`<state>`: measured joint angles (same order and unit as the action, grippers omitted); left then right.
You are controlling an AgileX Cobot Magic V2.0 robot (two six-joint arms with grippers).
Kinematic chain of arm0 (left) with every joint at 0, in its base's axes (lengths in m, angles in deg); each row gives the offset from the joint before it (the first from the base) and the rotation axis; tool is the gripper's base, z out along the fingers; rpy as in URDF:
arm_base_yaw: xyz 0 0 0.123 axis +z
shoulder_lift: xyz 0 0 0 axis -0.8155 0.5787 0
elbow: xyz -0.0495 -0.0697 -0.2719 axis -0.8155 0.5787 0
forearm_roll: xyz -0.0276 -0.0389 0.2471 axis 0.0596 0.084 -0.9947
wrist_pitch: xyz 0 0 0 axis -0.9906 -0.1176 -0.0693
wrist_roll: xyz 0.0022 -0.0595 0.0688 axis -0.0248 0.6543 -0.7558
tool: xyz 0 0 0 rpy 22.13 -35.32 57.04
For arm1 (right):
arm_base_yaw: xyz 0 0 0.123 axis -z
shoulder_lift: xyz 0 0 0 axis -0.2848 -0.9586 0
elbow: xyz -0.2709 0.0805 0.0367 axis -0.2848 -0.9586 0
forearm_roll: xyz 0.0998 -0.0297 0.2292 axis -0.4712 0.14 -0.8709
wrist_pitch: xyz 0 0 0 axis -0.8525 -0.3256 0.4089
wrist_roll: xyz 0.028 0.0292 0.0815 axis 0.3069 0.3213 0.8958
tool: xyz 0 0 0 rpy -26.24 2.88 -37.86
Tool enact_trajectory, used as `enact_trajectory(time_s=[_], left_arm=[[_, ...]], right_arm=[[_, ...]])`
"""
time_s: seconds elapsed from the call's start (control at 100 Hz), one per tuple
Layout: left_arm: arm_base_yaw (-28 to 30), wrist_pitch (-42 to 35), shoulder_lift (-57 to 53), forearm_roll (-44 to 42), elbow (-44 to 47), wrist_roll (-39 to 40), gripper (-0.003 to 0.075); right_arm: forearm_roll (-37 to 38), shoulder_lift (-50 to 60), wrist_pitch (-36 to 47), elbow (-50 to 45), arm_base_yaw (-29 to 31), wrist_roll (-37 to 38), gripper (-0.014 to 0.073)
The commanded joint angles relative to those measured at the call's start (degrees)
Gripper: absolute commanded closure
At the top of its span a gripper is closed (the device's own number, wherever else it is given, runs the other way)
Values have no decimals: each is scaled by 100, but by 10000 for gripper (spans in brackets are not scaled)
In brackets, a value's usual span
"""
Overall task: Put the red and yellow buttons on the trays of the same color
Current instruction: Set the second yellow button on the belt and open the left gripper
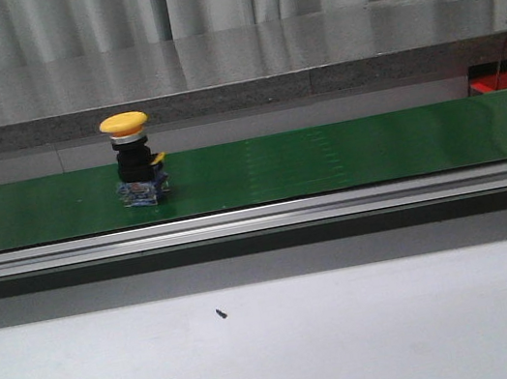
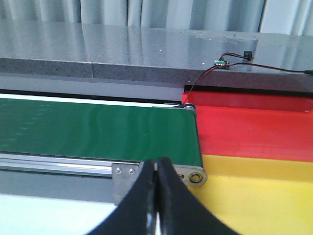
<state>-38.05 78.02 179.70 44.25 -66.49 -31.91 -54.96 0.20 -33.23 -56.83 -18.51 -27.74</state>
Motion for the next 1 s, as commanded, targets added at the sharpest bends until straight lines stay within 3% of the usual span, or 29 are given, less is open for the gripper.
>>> enact_trajectory(time_s=[0.0,0.12,0.31,0.45,0.53,0.99], left_arm=[[-31,-204,-209,65,-194,-11,600],[-31,-214,-209,78,-194,-25,502],[-31,-214,-209,86,-194,-25,252],[-31,-280,-236,139,-204,-25,115],[-31,-420,-326,203,-204,-68,85],[-185,-854,-1332,939,-204,-783,85]], right_arm=[[50,100,421,107,8,-6,662],[50,100,421,107,8,-6,662],[50,100,421,107,8,-6,662],[50,100,421,107,8,-6,662],[50,100,421,107,8,-6,662],[50,100,421,107,8,-6,662]])
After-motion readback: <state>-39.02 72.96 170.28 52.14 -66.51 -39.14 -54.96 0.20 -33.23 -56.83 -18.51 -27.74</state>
